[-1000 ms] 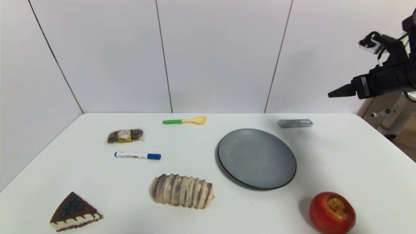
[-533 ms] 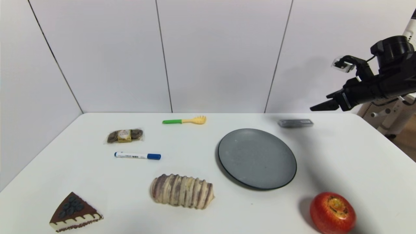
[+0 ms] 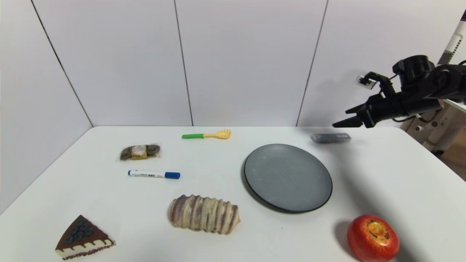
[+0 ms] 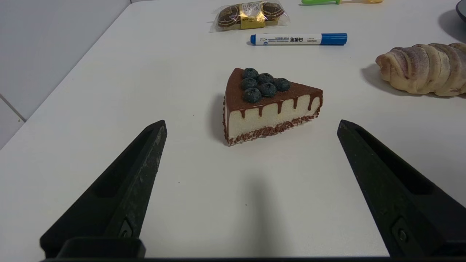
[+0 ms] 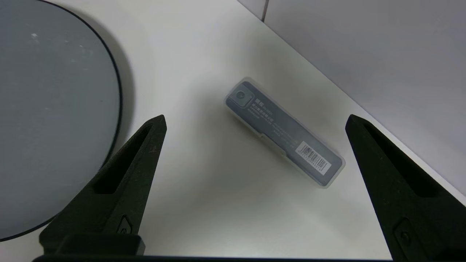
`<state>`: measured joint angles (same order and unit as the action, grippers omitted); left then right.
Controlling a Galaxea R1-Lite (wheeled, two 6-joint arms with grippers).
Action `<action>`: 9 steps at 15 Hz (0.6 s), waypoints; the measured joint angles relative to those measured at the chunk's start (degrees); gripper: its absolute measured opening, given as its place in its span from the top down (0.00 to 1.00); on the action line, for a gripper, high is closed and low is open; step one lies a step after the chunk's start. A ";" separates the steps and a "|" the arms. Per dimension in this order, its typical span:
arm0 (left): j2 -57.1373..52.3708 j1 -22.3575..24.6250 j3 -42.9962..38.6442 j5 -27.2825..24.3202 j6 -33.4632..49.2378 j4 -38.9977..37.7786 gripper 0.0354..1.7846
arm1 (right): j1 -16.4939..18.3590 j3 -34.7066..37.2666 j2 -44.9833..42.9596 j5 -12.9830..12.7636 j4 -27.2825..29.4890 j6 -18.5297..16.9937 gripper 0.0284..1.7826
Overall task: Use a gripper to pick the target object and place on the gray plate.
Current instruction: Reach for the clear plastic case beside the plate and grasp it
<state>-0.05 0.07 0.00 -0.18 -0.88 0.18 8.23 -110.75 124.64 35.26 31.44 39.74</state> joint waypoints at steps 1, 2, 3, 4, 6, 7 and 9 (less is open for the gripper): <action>0.00 0.00 0.00 0.00 0.04 0.00 0.06 | 0.04 -0.33 1.16 0.35 -0.05 1.88 0.05; 0.00 0.00 0.00 0.00 0.02 0.00 0.06 | 0.17 -0.50 2.13 1.26 0.00 3.86 0.05; 0.00 0.00 0.00 0.02 0.00 0.00 0.06 | 0.37 -0.61 3.04 3.02 0.04 5.74 0.05; 0.00 0.02 0.00 0.02 0.00 0.00 0.06 | 0.52 -0.66 3.93 5.49 -0.07 7.58 0.05; 0.02 0.00 0.00 0.02 -0.02 0.00 0.06 | 1.02 -0.71 5.41 10.85 -0.16 11.80 0.05; 0.00 0.02 0.00 0.02 0.00 0.00 0.06 | 1.41 -0.74 6.16 12.57 -0.16 14.60 0.05; 0.00 0.00 0.00 0.00 0.04 -0.02 0.06 | 2.66 -0.83 7.45 14.32 -0.24 19.30 0.05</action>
<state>-0.05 0.07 0.00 -0.18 -0.84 0.16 10.89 -111.58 132.09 49.58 31.20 59.04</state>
